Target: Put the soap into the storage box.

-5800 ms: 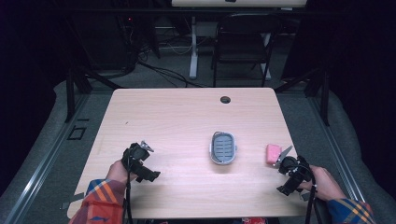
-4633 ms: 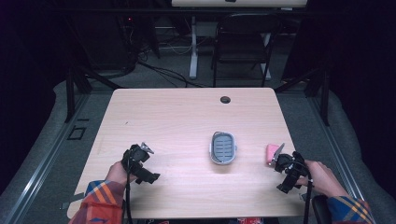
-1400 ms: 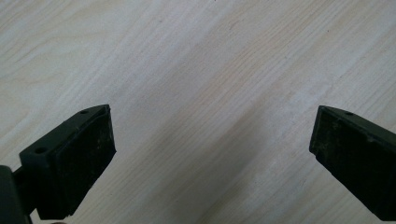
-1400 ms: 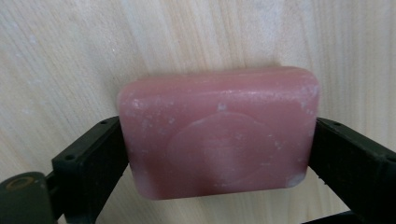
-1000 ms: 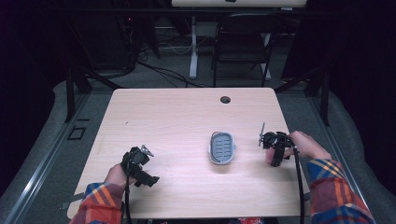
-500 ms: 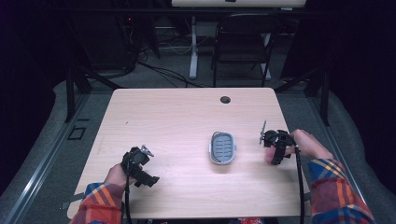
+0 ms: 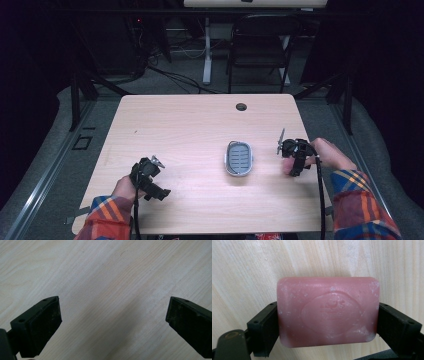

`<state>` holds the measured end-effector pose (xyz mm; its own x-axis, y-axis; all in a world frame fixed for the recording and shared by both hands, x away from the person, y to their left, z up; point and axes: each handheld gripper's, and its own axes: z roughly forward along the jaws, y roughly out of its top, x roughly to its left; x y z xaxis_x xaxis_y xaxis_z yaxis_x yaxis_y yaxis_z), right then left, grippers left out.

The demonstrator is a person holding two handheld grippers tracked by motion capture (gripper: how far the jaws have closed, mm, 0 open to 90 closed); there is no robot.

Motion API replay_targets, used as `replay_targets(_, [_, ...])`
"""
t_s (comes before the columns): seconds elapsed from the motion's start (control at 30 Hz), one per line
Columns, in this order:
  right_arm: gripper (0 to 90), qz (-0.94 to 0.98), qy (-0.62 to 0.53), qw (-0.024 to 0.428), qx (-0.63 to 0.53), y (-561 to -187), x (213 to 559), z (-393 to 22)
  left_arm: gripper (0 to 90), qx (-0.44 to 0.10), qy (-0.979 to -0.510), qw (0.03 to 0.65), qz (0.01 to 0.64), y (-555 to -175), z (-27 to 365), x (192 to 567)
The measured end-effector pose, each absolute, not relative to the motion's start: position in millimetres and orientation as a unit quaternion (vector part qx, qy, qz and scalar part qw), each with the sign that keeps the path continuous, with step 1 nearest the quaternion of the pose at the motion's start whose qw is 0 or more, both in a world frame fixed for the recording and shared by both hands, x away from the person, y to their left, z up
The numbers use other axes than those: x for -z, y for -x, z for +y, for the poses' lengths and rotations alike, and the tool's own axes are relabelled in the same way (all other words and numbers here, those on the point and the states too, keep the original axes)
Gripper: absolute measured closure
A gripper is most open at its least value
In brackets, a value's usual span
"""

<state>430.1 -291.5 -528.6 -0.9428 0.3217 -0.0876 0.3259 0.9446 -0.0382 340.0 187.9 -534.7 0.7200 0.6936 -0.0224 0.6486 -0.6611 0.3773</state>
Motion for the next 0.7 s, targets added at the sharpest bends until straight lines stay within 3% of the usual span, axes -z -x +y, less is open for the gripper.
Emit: replay_targets(0.7, [12.7, 0.989, -0.139, 0.045, -0.004, -427, 506, -278, 0.2, -0.062, -0.91, 0.181, 0.367, -341, 187, 535])
